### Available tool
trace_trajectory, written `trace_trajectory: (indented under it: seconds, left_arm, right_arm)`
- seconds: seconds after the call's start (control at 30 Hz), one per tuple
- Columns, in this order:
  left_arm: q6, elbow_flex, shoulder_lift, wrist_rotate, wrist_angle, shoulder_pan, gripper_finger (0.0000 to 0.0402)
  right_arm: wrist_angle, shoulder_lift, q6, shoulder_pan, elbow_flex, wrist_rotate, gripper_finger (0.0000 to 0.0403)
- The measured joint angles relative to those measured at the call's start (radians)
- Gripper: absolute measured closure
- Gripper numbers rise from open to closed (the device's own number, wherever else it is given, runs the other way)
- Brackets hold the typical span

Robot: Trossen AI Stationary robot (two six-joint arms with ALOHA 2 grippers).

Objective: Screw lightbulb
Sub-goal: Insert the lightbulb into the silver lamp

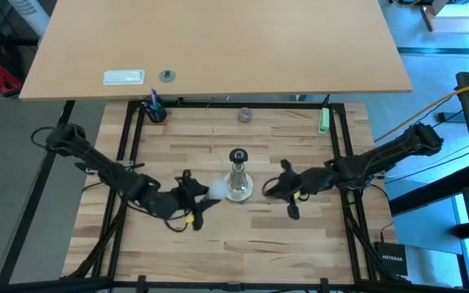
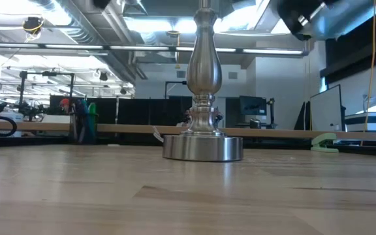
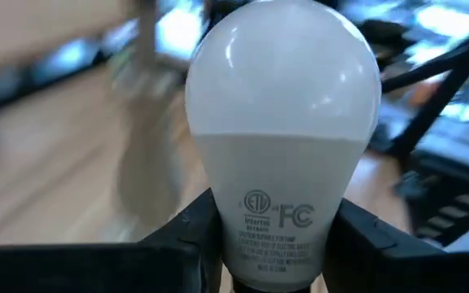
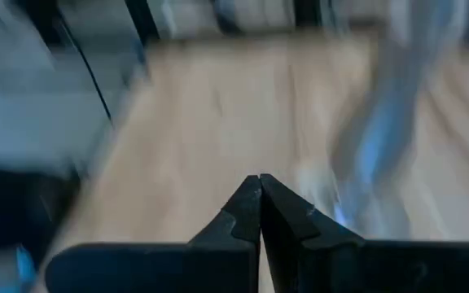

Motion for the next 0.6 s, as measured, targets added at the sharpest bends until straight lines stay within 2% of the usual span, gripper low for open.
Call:
trace_trajectory:
  seconds: [0.1, 0.2, 0.33, 0.43, 0.53, 0.6]
  left_arm:
    - [0.166, 0.0, 0.011, 0.02, 0.174, -0.005, 0.0267]
    - [0.273, 0.0, 0.025, 0.042, 0.304, 0.004, 0.0268]
    - [0.365, 0.0, 0.037, 0.11, 0.43, 0.02, 0.0269]
    - [0.391, 0.0, 0.039, 0.116, 0.463, 0.032, 0.0269]
    - [0.406, 0.0, 0.039, 0.125, 0.498, 0.044, 0.0269]
    - [0.407, 0.0, 0.039, 0.15, 0.503, 0.056, 0.027]
  right_arm:
    - [0.326, 0.019, -0.042, 0.0, -0.043, -0.029, 0.0393]
    - [0.518, 0.063, -0.038, -0.001, -0.048, -0.037, 0.0393]
    - [0.676, 0.101, -0.05, -0.001, -0.029, -0.02, 0.0393]
    - [0.723, 0.134, -0.056, -0.002, -0.006, 0.026, 0.0388]
    - [0.712, 0.177, -0.089, -0.001, 0.036, 0.023, 0.0357]
    - [0.712, 0.209, -0.117, -0.001, 0.066, 0.018, 0.0319]
